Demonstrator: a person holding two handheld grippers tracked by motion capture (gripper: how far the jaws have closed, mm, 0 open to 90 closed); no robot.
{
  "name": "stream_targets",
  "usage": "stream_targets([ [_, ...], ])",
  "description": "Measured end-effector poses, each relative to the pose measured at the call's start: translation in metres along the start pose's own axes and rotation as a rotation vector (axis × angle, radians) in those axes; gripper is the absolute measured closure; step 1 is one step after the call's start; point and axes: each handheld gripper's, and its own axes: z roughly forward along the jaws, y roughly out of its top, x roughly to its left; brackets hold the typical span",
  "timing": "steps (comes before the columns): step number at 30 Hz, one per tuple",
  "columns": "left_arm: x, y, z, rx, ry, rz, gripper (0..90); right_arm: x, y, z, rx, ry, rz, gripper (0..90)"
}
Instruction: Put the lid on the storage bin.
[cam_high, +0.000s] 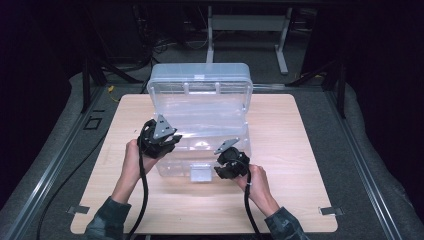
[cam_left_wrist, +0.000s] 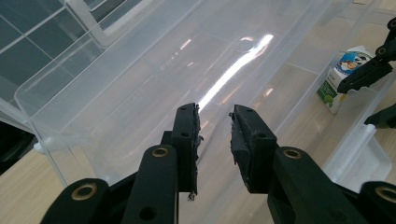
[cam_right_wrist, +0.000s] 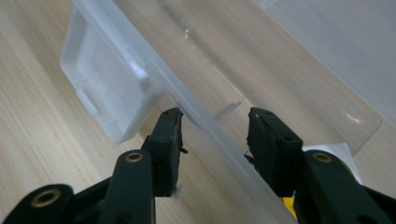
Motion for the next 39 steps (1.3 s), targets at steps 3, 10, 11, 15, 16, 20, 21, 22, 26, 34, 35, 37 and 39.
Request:
stream_targets([
  [3,-0.001,-0.002,-0.001,0.003,-0.005,-0.014,71.2,0.000,0.000,0.000,0.002,-0.001,0.000,55.2],
  [10,-0.004,-0.007,-0.002,0.000,-0.024,-0.030,71.1,-0.001,0.000,0.000,0.002,0.018,0.012,55.3],
  [11,-0.005,-0.008,-0.002,0.001,-0.028,-0.033,71.1,-0.001,0.001,-0.002,0.002,0.014,0.009,53.4],
  [15,-0.008,-0.011,-0.001,-0.007,-0.024,-0.026,71.0,0.000,0.001,-0.003,0.005,0.026,0.011,50.8],
  [16,-0.009,-0.011,-0.002,-0.013,-0.021,-0.026,71.0,0.000,0.001,-0.004,0.011,0.030,0.016,47.3],
  [20,-0.011,-0.012,-0.002,-0.012,-0.004,-0.008,71.1,0.000,0.002,-0.007,0.024,0.024,0.017,44.0],
  [21,-0.011,-0.012,-0.002,-0.012,-0.004,-0.008,71.2,0.000,0.002,-0.007,0.024,0.024,0.017,44.0],
  [22,-0.012,-0.012,-0.003,-0.012,-0.002,-0.005,71.2,-0.001,0.002,-0.008,0.029,0.024,0.019,43.3],
  [26,-0.013,-0.013,-0.003,-0.011,-0.003,-0.004,71.2,-0.007,0.002,-0.024,0.044,0.029,0.035,42.8],
  [34,-0.014,-0.015,-0.003,-0.005,-0.005,0.006,71.3,-0.010,0.009,-0.069,-0.043,0.054,0.039,47.4],
  [35,-0.015,-0.015,-0.003,-0.003,-0.006,0.006,71.3,-0.013,0.014,-0.082,-0.120,0.029,0.039,53.2],
  [37,-0.016,-0.015,-0.003,0.001,-0.008,0.006,71.3,-0.018,0.021,-0.088,-0.185,-0.002,0.053,62.6],
  [39,-0.017,-0.017,-0.003,0.009,-0.014,0.012,71.3,-0.029,0.033,-0.087,-0.237,-0.031,0.078,71.3],
])
